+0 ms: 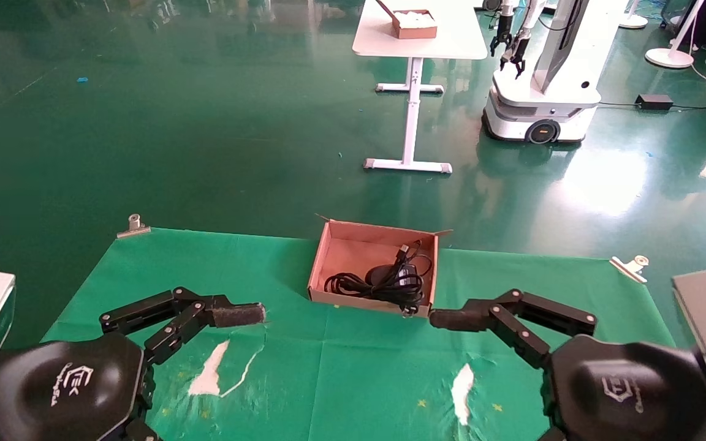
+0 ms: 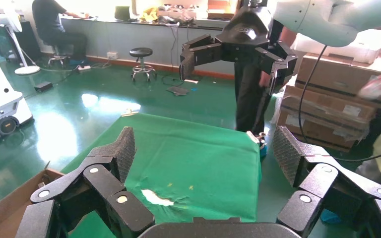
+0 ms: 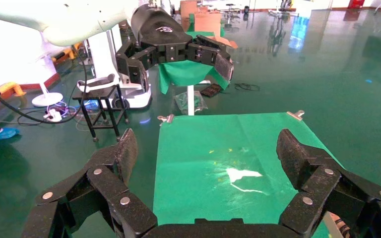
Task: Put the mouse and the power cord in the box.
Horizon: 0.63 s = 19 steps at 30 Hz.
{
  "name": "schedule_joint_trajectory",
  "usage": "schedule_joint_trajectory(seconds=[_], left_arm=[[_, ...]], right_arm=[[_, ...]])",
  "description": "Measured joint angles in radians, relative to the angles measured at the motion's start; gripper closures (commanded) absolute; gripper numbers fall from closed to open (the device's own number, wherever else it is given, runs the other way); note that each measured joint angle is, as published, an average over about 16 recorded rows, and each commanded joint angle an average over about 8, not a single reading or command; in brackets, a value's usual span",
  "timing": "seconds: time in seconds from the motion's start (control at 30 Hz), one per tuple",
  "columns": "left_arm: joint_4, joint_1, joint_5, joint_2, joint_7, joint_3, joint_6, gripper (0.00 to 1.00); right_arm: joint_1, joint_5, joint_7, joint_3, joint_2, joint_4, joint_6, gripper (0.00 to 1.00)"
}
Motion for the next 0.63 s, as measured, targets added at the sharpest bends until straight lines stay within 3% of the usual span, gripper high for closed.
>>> schedule_joint_trajectory(seconds=[0.63], left_arm=[[0.002,-0.002,0.003,0.002,0.000,0.003,-0.003,0.00]], right_arm=[[0.005,-0.004,-0.004,-0.001,-0.002,-0.007,0.001,0.00]])
